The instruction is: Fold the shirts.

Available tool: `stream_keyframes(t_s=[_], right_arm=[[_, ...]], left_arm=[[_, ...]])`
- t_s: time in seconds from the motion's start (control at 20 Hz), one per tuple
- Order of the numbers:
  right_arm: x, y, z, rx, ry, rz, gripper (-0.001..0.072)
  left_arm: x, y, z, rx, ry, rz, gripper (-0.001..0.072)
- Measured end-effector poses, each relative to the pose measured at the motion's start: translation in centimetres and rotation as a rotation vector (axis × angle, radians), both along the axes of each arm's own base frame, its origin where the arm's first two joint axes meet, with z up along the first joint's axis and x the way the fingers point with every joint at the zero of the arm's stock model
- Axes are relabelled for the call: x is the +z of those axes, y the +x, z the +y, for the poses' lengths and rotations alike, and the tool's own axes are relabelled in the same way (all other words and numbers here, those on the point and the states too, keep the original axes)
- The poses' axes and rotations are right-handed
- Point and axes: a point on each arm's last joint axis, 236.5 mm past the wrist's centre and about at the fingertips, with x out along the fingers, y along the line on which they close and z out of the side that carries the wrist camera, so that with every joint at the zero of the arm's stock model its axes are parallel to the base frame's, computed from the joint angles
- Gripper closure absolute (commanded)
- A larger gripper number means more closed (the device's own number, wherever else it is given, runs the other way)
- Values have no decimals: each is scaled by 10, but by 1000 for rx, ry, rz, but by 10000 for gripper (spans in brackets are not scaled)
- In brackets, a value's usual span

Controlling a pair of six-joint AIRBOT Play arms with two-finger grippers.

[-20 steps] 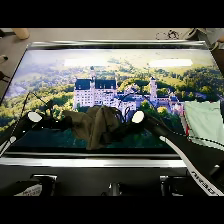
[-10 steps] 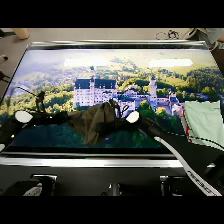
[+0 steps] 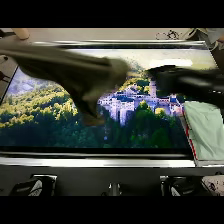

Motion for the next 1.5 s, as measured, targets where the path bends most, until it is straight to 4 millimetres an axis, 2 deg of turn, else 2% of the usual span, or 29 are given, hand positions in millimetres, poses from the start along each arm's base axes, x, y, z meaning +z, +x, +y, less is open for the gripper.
stream_keyframes(t_s=[0.05,0.1,0.15,0.2,0.35,0.4,0.45,0.5,0.65,0.75,0.8,0.9,0.95,1.0,1.05,1.1,1.15,1.2,1.25,1.3,1.35,1.4,1.5], right_arm=[[22,-10,-12,-50,29,-51,688],[26,-30,-15,-47,33,-35,688],[40,-42,-20,-65,60,-62,688],[47,-46,-27,-95,70,-78,688],[35,-51,-30,-103,59,-12,688],[27,-45,-31,-110,46,16,687],[10,-38,-33,-117,10,76,687],[-4,-28,-36,-126,-16,120,687],[-37,2,-49,-182,-93,213,686],[-57,21,-65,-238,-158,251,686],[-66,29,-71,-257,-185,270,686],[-81,41,-84,-299,-239,303,686],[-84,45,-91,-326,-261,305,686],[-90,49,-97,-344,-285,318,683],[-94,51,-102,-361,-301,325,654],[-94,52,-108,-383,-313,323,564],[-96,54,-113,-400,-329,328,452],[-101,57,-117,-410,-343,337,399],[-106,58,-118,-414,-354,357,347],[-113,60,-119,-413,-367,378,234],[-127,63,-119,-403,-389,418,76],[-147,65,-118,-376,-423,478,51],[-184,68,-107,-297,-456,590,43]], left_arm=[[19,-18,-1,13,2,-43,681],[37,-37,-13,-27,-33,-88,681],[45,-51,-24,-61,-54,-104,681],[58,-61,-26,-64,-65,-144,681],[62,-67,-38,-116,-102,-147,680],[58,-61,-38,-129,-123,-135,680],[54,-50,-40,-149,-149,-122,681],[43,-37,-49,-204,-173,-87,681],[-10,10,-95,-399,-202,54,681],[-81,43,-158,-576,-209,231,680],[-116,53,-193,-649,-205,309,679],[-187,56,-277,-793,-202,460,678],[-228,51,-319,-850,-177,541,613],[-262,43,-355,-896,-152,607,293],[-293,30,-388,-943,-132,670,68],[-323,16,-415,-990,-105,739,66],[-345,5,-432,-1026,-84,799,65],[-357,2,-438,-1041,-76,840,66],[-362,3,-437,-1057,-66,878,66],[-361,8,-427,-1061,-58,906,66],[-356,21,-407,-1043,-50,921,57],[-349,34,-381,-1011,-35,936,26],[-341,49,-318,-927,20,992,23]])
